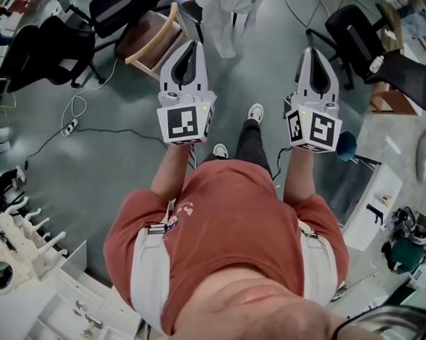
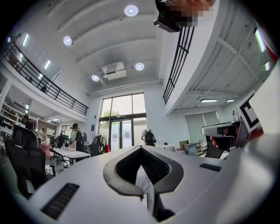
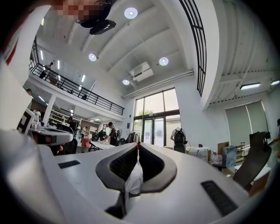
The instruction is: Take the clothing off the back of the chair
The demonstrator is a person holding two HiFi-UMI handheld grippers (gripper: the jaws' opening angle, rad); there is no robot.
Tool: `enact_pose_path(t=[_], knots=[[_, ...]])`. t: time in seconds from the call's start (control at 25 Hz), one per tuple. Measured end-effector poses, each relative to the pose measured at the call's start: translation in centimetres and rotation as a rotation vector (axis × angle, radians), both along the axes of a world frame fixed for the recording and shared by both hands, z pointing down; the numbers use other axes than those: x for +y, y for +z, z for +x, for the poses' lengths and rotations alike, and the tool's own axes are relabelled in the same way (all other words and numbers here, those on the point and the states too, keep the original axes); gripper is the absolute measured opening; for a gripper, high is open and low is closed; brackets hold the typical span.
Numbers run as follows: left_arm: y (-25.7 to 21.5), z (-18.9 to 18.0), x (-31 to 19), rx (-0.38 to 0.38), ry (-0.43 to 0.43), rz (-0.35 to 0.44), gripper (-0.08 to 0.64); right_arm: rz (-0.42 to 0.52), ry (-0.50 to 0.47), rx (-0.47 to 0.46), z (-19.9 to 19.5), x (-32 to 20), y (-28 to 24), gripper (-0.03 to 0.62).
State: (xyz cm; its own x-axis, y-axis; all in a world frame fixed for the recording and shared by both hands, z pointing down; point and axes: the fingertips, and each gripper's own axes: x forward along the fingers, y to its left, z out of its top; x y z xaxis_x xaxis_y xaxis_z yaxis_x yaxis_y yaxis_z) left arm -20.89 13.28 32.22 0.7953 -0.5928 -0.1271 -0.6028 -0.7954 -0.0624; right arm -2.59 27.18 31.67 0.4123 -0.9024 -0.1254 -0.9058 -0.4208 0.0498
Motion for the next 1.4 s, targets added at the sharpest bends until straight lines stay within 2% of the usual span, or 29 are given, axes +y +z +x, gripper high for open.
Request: enact_pose_path(t=[0.36, 0.52, 0.64, 1.0, 1.16, 1.4], knots=[[-0.6, 10.2, -4.2, -0.007, 0.009, 0.0, 0.014, -0.003, -0.013, -0.035, 9.9, -5.0, 0.3, 0.026], [-2.2, 15.2, -6.1, -0.021, -0.029, -0.016, 0.015, -0.001, -0.016, -0.055, 15.4, -6.5, -0.2, 0.026], [-2.7, 18.8, -7.2, -0.008, -0.026, 0.002, 0.015, -0.002, -0.023, -0.056, 19.1, -7.7, -0.3, 0.026], [-3.1, 27.4, -10.4, -0.002, -0.067, 0.008, 0.015, 0.014, -0.088, -0.071, 28.4, -11.9, -1.0, 0.026], [-3.4, 28.5, -11.9, -0.007, -0.106, 0.011, 0.015, 0.032, -0.124, -0.062, 30.3, -14.5, -1.6, 0.026], [-2.7, 27.8, -15.8, -0.036, -0.167, 0.011, 0.014, 0.009, -0.191, -0.067, 30.0, -19.7, -0.5, 0.026]])
